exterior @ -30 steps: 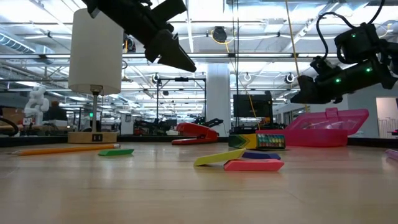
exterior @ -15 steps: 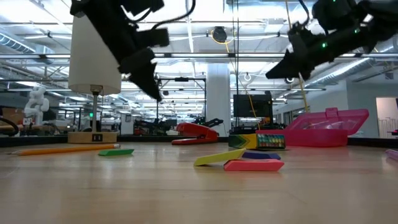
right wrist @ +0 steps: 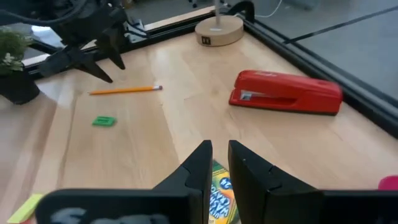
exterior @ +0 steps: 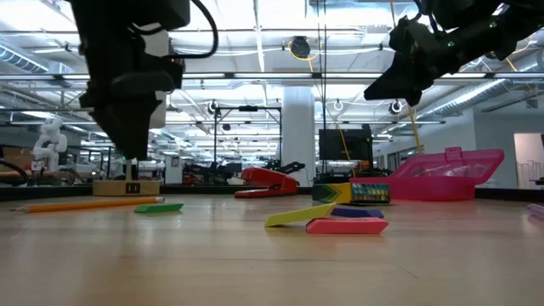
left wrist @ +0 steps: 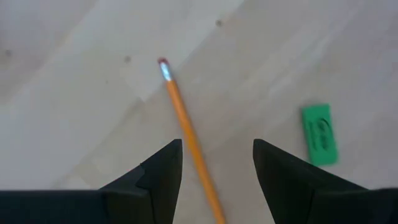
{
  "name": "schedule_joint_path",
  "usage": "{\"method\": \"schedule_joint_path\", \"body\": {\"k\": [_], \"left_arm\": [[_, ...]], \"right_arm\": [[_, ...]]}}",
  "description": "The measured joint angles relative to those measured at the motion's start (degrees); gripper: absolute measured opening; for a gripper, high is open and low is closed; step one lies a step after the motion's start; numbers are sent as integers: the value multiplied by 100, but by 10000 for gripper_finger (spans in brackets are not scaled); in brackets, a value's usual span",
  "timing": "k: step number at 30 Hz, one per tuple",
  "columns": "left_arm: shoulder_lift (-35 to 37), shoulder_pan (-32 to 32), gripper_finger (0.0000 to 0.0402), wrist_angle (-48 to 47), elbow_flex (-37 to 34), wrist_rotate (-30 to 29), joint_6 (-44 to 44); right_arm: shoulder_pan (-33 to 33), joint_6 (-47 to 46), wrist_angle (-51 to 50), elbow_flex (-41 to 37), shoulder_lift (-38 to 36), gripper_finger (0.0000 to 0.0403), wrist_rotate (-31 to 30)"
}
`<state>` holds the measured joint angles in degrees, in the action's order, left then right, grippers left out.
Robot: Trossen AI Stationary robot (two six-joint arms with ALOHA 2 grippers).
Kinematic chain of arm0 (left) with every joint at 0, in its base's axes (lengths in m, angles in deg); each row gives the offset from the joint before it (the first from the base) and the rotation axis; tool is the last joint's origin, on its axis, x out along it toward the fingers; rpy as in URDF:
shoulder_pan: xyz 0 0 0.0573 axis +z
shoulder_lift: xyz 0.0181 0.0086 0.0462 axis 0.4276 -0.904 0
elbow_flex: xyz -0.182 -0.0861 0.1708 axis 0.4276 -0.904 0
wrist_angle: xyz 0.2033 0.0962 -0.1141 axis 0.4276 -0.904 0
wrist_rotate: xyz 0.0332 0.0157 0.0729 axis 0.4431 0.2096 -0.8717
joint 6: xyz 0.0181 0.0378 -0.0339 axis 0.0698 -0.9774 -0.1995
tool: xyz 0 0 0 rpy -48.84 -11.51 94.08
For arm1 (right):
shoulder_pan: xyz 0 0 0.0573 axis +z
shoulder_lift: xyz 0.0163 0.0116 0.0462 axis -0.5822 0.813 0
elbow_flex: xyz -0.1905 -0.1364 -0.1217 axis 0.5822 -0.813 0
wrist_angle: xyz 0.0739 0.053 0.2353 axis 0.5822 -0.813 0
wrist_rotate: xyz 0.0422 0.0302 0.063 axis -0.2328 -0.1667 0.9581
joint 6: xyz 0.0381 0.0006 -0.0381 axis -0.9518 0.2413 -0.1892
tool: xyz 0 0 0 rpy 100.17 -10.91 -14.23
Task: Pack school essentials
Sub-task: Put the orange pencil into the pink supply box
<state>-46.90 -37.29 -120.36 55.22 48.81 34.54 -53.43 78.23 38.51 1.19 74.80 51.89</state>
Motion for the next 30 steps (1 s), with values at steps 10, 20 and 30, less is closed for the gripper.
{"method": "schedule_joint_path", "body": {"k": [10, 20, 30], "left_arm": [[0, -653, 200, -18, -293, 122, 949], [0, -891, 200, 671, -1099, 803, 1408], [24, -969, 200, 1165, -1486, 824, 1700]], "right_arm": [[316, 111, 89, 0, 9, 48, 4], [446, 246, 276, 2, 9, 48, -2], [444, 312, 432, 2, 9, 48, -15]]}}
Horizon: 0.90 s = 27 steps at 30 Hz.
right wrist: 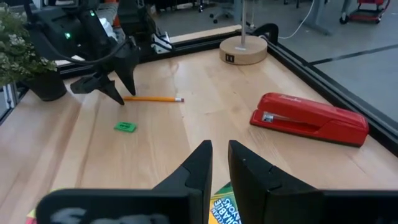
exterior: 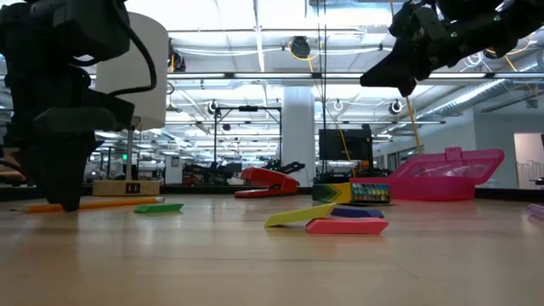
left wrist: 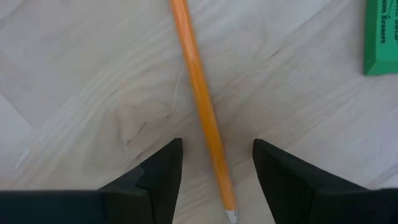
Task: Pack school essentials
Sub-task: Put the orange pencil into the pink supply box
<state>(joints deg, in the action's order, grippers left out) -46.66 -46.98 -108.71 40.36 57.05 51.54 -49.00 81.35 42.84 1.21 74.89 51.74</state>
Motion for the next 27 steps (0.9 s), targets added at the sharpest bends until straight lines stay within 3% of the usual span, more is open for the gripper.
{"method": "schedule_joint_path", "body": {"k": [4, 14, 27], "left_arm": [[-7, 0, 191, 2, -4, -4, -3], [-17, 0, 101, 31, -13, -4, -115], [-22, 0, 30, 8, -17, -112, -757]], "right_arm": [[0, 0, 87, 0, 0, 48, 0], [0, 0, 95, 0, 0, 48, 0], [0, 0, 95, 0, 0, 48, -1]]}}
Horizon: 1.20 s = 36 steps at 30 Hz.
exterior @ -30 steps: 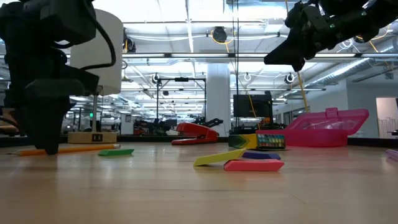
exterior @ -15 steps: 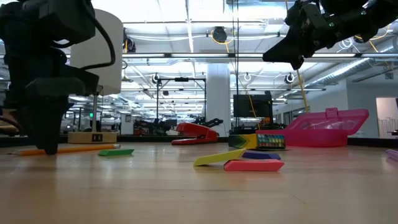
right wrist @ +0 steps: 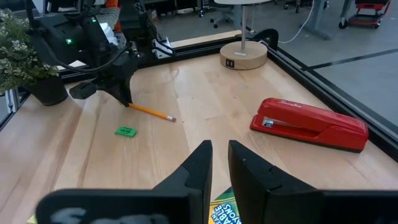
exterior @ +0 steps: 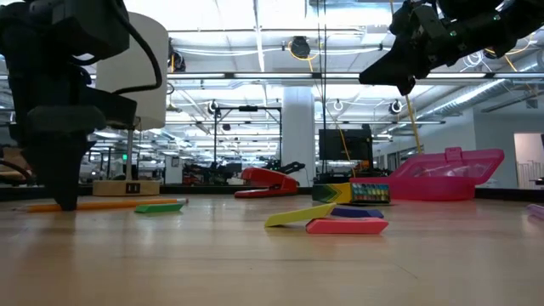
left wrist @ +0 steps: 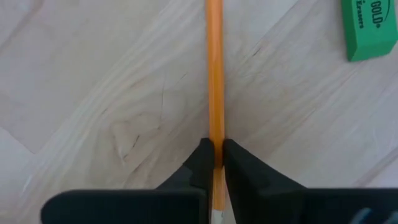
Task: Pack school essentials
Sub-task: Put the orange pencil into the pink supply box
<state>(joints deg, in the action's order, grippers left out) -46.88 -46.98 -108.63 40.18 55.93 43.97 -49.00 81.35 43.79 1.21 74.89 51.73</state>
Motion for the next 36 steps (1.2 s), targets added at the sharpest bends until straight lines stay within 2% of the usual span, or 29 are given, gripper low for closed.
{"method": "schedule_joint_path", "body": {"k": [11, 17, 28, 36], "left_arm": [[-3, 0, 25, -61, 63, -41, -217], [-21, 4, 20, -140, 197, -86, -457], [-19, 120, 21, -198, 229, -247, -732], [-12, 379, 16, -194, 495, -245, -1559]], "right_arm": [[-1, 133, 10, -40, 261, 48, -194], [13, 131, 359, -42, 872, 48, -156], [414, 149, 1798, -27, 2164, 48, -136], [907, 324, 1725, 709, 3028, 49, 22]]}}
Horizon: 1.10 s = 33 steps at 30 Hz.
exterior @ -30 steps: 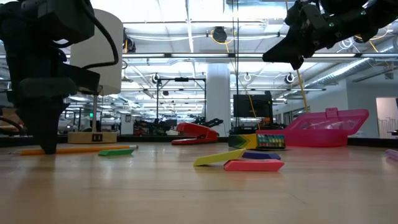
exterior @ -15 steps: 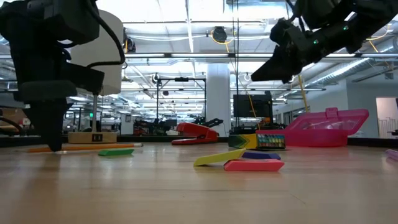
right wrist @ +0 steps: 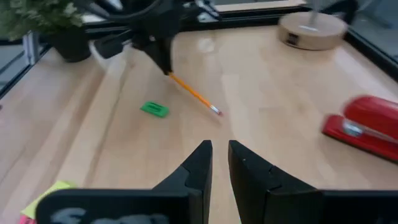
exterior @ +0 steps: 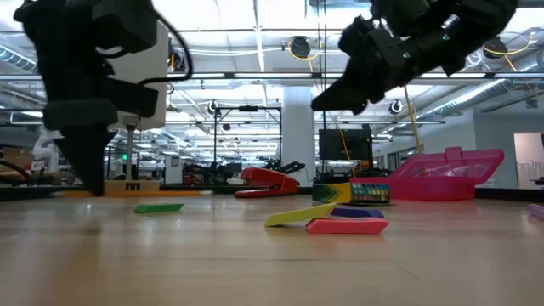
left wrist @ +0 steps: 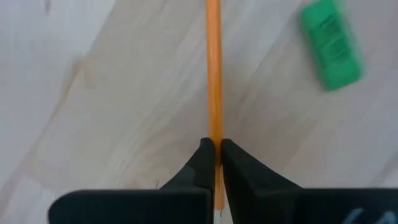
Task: Pack school essentials
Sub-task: Put the orange pencil into the pink supply box
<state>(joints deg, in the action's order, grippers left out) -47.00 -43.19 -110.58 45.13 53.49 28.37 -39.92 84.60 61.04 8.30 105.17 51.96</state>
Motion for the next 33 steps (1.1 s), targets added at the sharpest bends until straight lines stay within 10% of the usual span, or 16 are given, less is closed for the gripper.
{"method": "schedule_joint_path", "body": {"k": [17, 33], "left_arm": [[8, 160, 2, 250, 928, -80, -2504], [12, -415, 73, 989, 629, -226, -1927]], "right_arm": [[682, 502, -731, 1407, 1468, 184, -57], [909, 1433, -1045, 1627, 2293, 162, 714]]}}
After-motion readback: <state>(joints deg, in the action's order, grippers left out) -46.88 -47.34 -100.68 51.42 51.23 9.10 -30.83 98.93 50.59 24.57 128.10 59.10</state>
